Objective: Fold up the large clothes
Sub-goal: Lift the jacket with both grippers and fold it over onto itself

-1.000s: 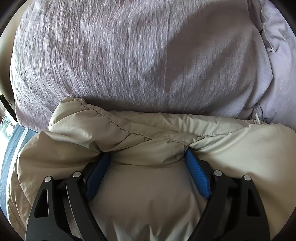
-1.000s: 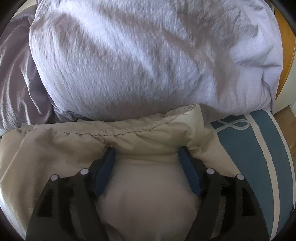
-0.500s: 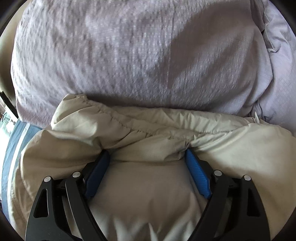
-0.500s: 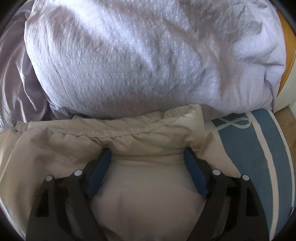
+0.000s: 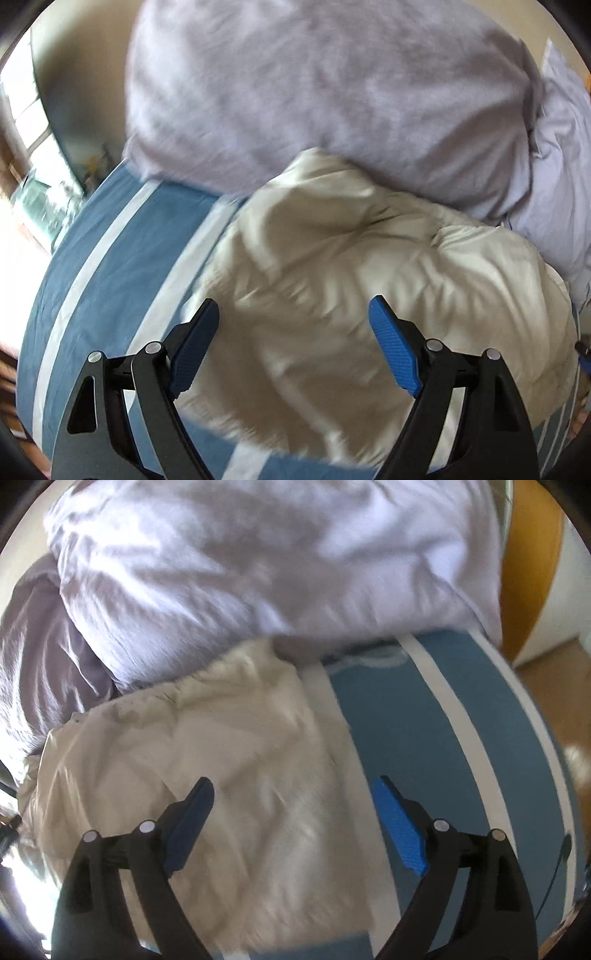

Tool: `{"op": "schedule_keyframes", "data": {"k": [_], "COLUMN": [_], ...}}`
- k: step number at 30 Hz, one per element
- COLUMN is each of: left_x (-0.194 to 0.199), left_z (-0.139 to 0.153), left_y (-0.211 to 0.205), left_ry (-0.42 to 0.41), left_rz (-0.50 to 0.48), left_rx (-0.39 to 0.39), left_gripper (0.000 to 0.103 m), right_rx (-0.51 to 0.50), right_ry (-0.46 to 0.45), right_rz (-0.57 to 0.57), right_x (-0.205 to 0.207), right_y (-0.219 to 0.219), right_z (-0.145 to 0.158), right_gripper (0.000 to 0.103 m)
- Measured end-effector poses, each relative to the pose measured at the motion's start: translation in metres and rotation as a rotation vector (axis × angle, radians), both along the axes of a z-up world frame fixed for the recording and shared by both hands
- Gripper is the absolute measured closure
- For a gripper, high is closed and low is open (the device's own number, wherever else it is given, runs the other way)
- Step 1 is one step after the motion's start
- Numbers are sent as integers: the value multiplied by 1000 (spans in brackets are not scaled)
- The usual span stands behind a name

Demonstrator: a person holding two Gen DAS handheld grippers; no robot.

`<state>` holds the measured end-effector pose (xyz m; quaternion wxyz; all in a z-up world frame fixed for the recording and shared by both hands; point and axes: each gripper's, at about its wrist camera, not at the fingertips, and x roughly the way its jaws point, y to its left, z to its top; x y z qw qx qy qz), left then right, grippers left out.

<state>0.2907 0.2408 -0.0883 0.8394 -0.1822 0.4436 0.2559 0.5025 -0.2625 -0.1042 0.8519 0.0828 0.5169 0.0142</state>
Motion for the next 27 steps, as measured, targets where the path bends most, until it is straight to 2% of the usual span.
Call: {"op": "schedule_keyframes", "data": {"k": [4, 11, 15, 20, 22, 23, 25, 27], "left_x": [-26, -48, -42, -41, -42, -43, -42, -44], "left_z": [-7, -32, -41, -54, -56, -56, -51, -47], "left_y": [10, 21, 28, 33, 33, 33, 29, 29], "left_ry": [21, 15, -7, -60, -98, -123, -140, -162], "left_rz": [48, 127, 166, 230, 243, 249, 253, 257], "left_rx": [-19, -171, -248, -349, -391, -409, -400, -400], "left_gripper": [19, 19, 19, 20, 36, 40, 54, 62], "right_rx": [64, 190, 283, 374, 379, 378, 371, 365], "right_ry": [69, 130, 165, 161, 152, 144, 127, 104], "right_rz": [-32, -63, -77, -103, -107, -105, -102, -97], "right_x": [-32, -52, -56, -60, -61, -63, -65, -68], "right_y": [-20, -37, -41, -41, -40, -39, -37, -34], "right_z": [-16, -36, -51, -58, -56, -55, -50, -45], "right_gripper": [15, 15, 16, 41, 49, 55, 63, 69]}}
